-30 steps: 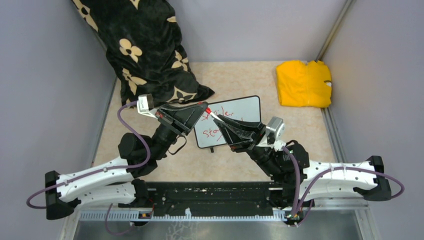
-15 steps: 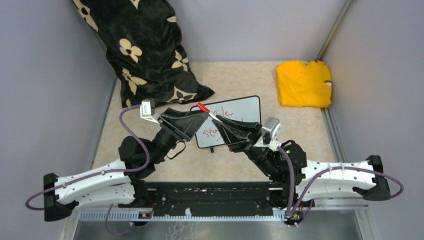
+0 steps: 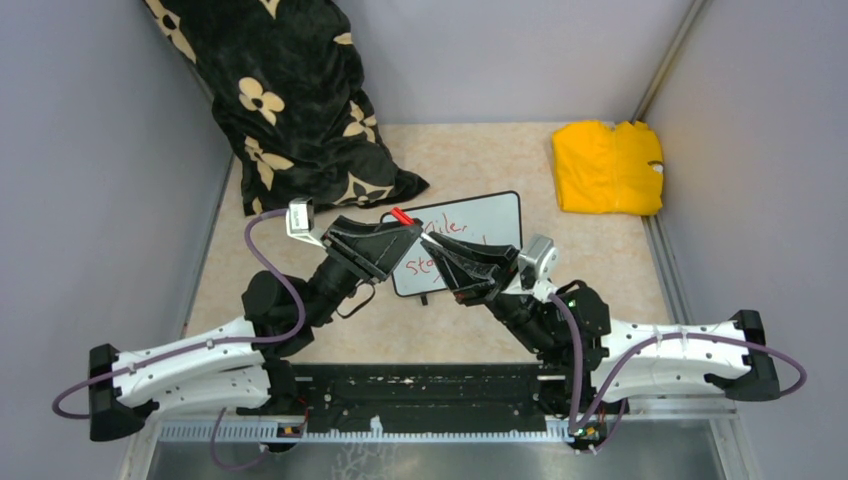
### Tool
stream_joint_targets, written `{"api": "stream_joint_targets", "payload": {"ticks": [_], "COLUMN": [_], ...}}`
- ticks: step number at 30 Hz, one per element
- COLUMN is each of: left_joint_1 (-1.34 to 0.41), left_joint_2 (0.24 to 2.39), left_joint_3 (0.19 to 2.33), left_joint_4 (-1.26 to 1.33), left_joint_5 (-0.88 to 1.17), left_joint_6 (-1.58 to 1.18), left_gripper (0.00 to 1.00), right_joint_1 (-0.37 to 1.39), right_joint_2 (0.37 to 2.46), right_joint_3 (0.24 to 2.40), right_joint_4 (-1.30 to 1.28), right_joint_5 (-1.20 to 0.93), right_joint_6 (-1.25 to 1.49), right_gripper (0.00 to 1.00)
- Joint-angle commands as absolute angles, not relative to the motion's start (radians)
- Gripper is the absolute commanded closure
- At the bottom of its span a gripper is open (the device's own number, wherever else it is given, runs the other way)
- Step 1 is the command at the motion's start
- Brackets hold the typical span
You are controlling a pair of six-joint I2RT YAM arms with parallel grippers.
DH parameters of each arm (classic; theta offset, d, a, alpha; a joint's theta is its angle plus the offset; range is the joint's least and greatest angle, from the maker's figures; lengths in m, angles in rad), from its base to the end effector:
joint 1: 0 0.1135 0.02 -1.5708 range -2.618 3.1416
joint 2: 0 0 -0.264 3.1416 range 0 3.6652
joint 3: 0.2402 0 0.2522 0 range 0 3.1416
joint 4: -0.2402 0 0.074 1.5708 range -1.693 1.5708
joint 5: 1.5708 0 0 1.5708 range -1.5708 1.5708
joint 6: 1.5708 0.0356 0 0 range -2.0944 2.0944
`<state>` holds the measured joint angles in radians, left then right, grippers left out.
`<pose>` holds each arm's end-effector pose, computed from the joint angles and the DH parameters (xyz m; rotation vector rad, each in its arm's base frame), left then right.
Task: Write a sentence on the whiteboard
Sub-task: Place the whiteboard marker at the center of the board.
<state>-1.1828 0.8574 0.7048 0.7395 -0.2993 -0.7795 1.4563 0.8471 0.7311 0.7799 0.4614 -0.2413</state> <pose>0.0810 -0.1704 0.3950 -0.0836 1.1488 -1.6267 0.0362 0.1759 0.4078 -0.3987 0.9439 0.9032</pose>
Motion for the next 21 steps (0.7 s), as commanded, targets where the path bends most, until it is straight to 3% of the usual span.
{"api": "stream_joint_targets", "payload": {"ticks": [1, 6, 11, 15, 16, 21], "left_joint_1": [-1.186, -1.186, -1.186, -1.186, -1.186, -1.186], "left_joint_2": [0.868, 0.871, 0.867, 0.854, 0.852, 0.850], "left_joint_3": [0.740, 0.738, 0.729, 0.713, 0.712, 0.712], "left_joint_4": [0.750, 0.753, 0.756, 0.757, 0.755, 0.738], "left_joint_5": [-0.274, -0.273, -0.284, -0.311, -0.315, -0.332], "left_joint_6": [-0.759, -0.753, -0.748, -0.745, -0.742, -0.732], "left_gripper": [0.53, 0.71, 0.97, 1.00, 1.00, 1.00], "right_joint_1": [1.453, 1.452, 1.453, 1.452, 1.453, 1.452], "right_joint_2": [0.848, 0.844, 0.841, 0.827, 0.822, 0.807], "right_joint_3": [0.752, 0.747, 0.746, 0.746, 0.746, 0.751], "right_joint_4": [0.801, 0.797, 0.790, 0.759, 0.753, 0.710], "right_joint_5": [0.447, 0.448, 0.447, 0.435, 0.433, 0.426], "right_joint_6": [-0.224, -0.219, -0.213, -0.202, -0.198, -0.178], "right_gripper": [1.00, 1.00, 1.00, 1.00, 0.98, 0.64]}}
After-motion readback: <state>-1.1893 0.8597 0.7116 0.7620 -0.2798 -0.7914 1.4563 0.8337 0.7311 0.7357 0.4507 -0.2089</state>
